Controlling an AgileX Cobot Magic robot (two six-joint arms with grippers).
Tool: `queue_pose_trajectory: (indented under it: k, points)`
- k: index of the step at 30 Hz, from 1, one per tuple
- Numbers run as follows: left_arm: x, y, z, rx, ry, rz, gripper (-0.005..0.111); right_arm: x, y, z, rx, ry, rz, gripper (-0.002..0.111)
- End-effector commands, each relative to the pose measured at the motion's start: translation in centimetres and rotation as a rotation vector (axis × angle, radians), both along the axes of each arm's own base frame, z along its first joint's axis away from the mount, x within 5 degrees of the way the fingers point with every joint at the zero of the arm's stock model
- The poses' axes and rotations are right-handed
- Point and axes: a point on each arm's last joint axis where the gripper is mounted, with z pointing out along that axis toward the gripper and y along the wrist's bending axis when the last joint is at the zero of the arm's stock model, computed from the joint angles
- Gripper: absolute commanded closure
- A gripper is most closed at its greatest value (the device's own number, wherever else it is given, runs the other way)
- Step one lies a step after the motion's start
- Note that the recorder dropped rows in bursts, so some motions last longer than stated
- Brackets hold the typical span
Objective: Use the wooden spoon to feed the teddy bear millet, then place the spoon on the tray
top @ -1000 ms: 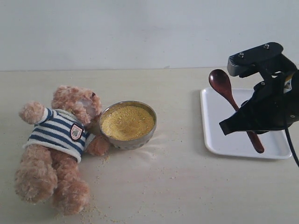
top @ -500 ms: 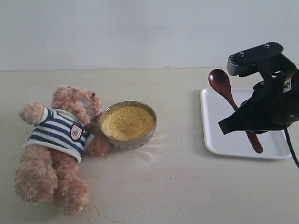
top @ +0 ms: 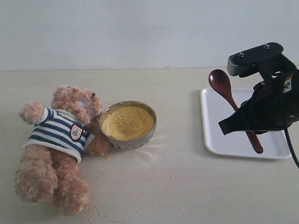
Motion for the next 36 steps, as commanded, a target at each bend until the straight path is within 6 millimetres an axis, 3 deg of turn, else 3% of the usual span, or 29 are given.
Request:
queue_pose_trajectory:
  k: [1, 6, 22, 29, 36]
  points:
    - [0.1, -0.4, 0.4, -0.133, -0.062, -0.030, 0.102, -0.1, -0.1, 0.2, 0.000, -0.010, 0.004, 0.108]
    - [0.1, -0.6, 1.2, -0.197, -0.160, -0.049, 0.102, -0.1, -0.1, 0.2, -0.001, -0.008, 0.004, 0.108]
    - [0.1, -0.6, 1.2, -0.193, -0.156, -0.048, 0.102, 0.1, 0.0, 0.4, 0.016, -0.035, 0.002, 0.108]
    - [0.4, -0.6, -3.7, -0.208, 0.109, -0.026, 0.102, 0.0, -0.1, 0.3, 0.008, -0.021, 0.003, 0.108]
    - [0.6, -0.5, -3.6, -0.191, 0.072, -0.028, 0.102, 0.0, 0.0, 0.3, 0.013, -0.024, 0.001, 0.108]
